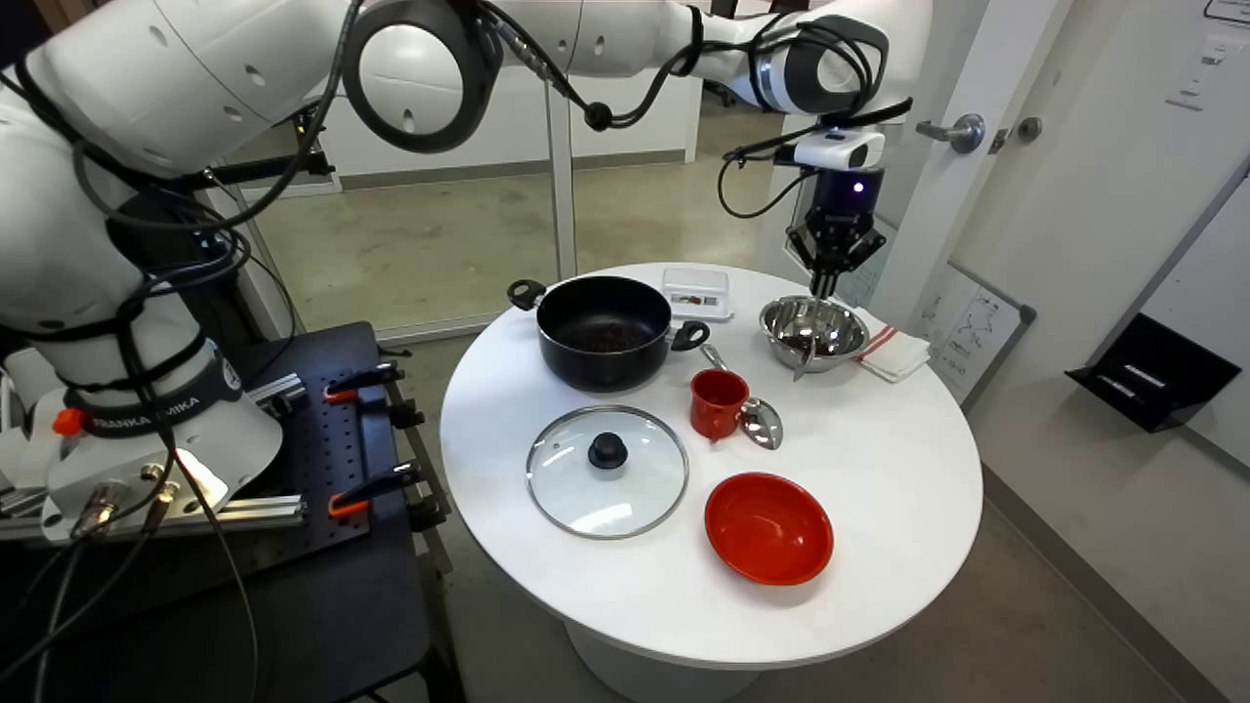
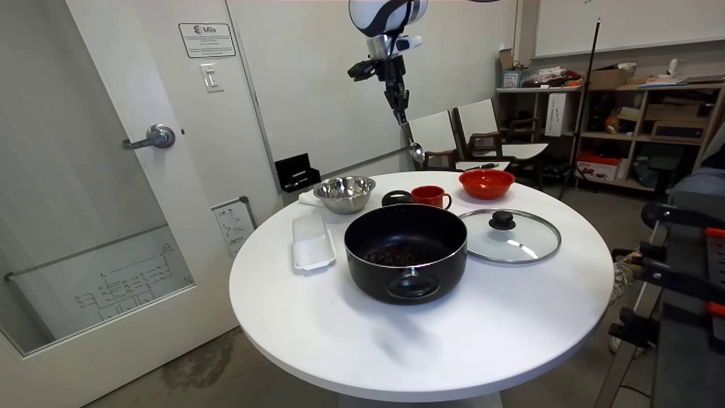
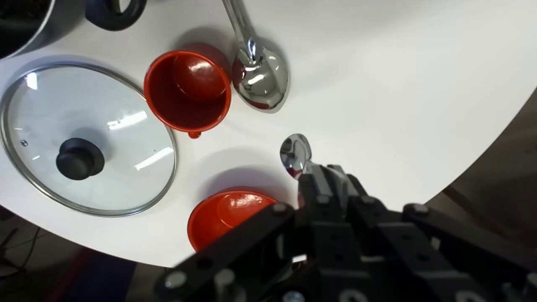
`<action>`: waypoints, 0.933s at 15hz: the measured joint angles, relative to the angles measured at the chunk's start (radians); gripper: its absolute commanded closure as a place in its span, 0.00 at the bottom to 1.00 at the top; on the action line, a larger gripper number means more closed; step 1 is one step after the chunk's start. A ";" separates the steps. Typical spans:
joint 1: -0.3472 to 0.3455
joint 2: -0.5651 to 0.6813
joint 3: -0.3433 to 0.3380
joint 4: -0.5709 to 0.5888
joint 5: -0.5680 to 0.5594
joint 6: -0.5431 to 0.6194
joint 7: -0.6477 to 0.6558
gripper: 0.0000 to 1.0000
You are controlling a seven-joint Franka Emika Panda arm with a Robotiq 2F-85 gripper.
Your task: Take the spoon out of the bowl
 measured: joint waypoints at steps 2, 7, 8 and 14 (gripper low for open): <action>-0.010 0.013 -0.013 -0.001 0.000 0.001 0.045 0.99; -0.047 0.043 -0.013 0.000 0.017 0.060 0.138 0.99; -0.053 0.048 -0.013 0.000 0.017 0.059 0.153 0.99; -0.070 0.061 -0.002 -0.002 0.027 -0.024 0.209 0.99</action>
